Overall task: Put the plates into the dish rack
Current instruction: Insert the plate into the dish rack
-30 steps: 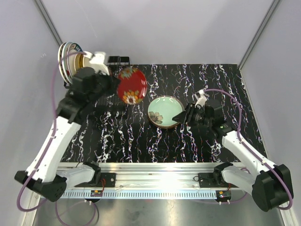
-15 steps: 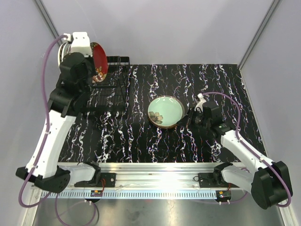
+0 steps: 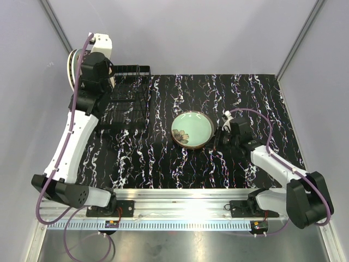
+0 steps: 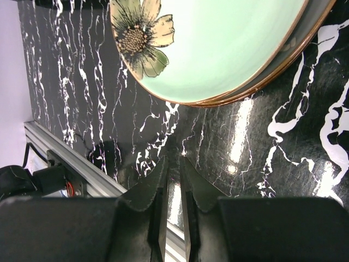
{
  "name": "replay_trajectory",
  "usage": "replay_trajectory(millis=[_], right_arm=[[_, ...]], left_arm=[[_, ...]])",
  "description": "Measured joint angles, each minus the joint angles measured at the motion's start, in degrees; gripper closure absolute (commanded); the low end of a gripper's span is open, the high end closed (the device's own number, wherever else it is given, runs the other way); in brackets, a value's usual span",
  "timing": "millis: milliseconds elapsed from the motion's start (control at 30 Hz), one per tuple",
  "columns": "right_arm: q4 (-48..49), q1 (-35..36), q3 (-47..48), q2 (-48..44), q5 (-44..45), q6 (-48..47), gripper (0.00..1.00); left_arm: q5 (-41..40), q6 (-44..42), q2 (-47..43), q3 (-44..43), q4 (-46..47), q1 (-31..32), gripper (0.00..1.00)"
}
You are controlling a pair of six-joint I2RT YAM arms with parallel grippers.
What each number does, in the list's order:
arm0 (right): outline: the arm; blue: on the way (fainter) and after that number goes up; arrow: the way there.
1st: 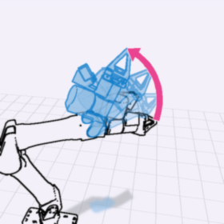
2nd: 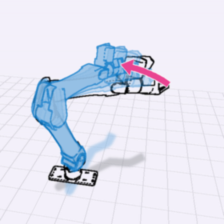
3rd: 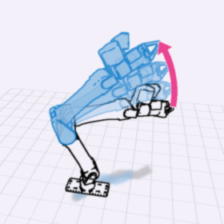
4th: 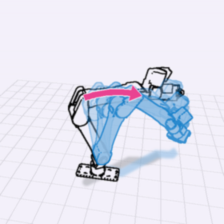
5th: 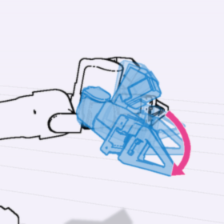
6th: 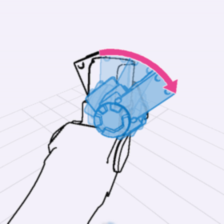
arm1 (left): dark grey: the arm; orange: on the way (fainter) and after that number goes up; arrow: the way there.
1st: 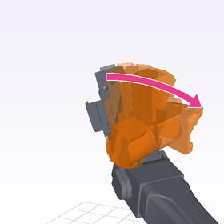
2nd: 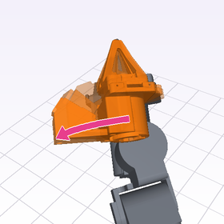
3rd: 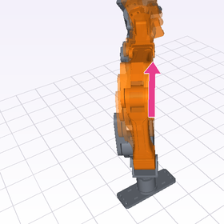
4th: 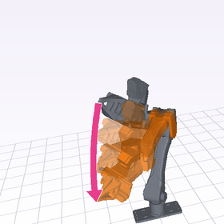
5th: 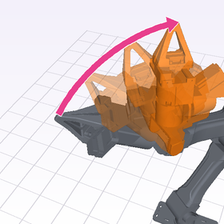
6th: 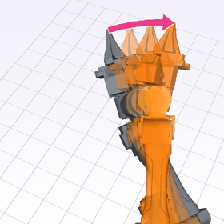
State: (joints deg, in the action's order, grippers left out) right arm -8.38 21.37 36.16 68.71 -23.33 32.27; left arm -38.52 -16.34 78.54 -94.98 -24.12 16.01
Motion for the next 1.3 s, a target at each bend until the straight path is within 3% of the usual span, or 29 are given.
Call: replay_trajectory(millis=[400, 1300], right_arm=[[0.2, 0.0, 0.0, 2.2, -0.3, -0.8, 0.80], [0.4, 0.0, 0.2, 5.0, -0.3, -1.3, 0.80]], left_arm=[[4.0, -2.2, 4.4, 4.1, 3.4, -0.7, 1.00], [4.0, -4.5, 10.1, 5.5, 7.2, -1.2, 1.00]])
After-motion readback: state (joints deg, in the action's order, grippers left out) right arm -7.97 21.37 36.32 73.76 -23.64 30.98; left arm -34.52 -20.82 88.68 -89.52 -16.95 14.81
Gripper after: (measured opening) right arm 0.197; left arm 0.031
